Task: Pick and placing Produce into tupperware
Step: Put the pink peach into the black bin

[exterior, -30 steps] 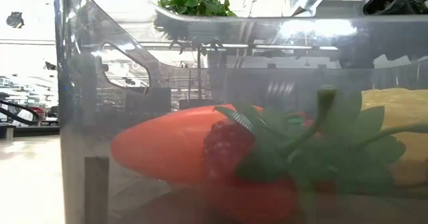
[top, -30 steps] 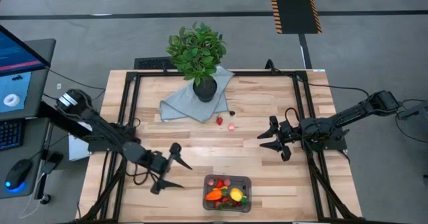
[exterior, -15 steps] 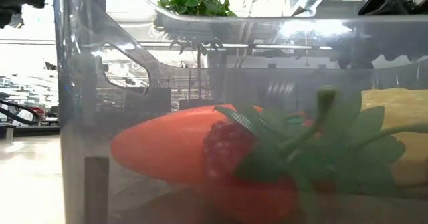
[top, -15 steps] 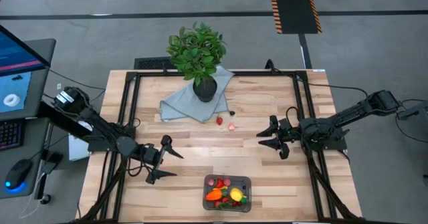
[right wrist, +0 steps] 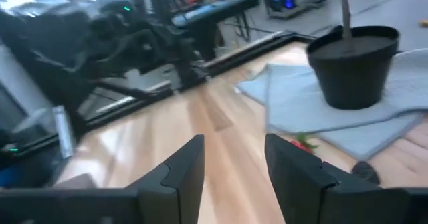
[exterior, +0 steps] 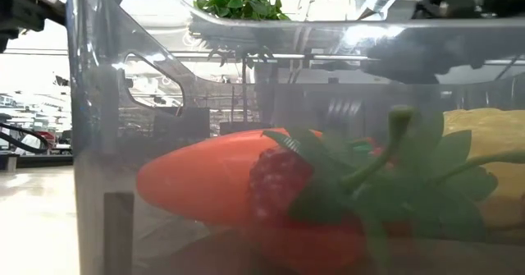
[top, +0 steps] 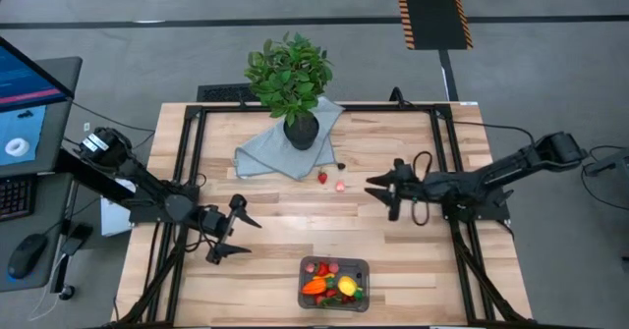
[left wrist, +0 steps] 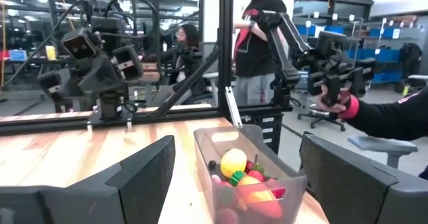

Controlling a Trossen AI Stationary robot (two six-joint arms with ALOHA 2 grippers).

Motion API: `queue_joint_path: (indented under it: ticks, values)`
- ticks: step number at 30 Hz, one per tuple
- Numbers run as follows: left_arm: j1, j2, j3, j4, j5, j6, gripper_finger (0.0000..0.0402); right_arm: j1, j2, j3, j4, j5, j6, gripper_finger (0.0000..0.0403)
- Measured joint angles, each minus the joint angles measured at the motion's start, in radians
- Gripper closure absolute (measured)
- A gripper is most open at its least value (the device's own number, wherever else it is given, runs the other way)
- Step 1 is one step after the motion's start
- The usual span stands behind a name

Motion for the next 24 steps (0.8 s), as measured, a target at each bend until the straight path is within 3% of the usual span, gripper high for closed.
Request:
queue_joint_path:
  ticks: [5, 7, 10, 17, 20, 24]
  values:
    - [0.0, 0.0, -0.035, 0.045, -0.024, -0.016, 0.0093, -0.054, 0.109, 0.142, -0.199, -0.002, 0.0, 0.0229]
    - [-0.001, 0.0, -0.052, 0.064, -0.085, -0.029, 0.0093, -0.066, 0.164, 0.183, -0.22, -0.024, -0.009, 0.023]
    - [0.0, 0.001, -0.053, 0.066, -0.206, -0.045, 0.0093, -0.078, 0.242, 0.208, -0.189, -0.065, -0.021, 0.0229]
    - [-0.002, 0.003, -0.054, 0.011, -0.137, -0.032, 0.0093, -0.109, 0.404, 0.213, -0.069, -0.076, 0.0, 0.0234]
    - [-0.001, 0.003, -0.054, 0.002, -0.221, 0.027, 0.0093, -0.128, 0.469, 0.213, 0.022, -0.076, -0.001, 0.0237]
    - [-0.004, -0.012, -0.055, 0.028, -0.274, -0.034, 0.0093, -0.161, 0.538, 0.213, 0.104, -0.083, -0.007, 0.0238]
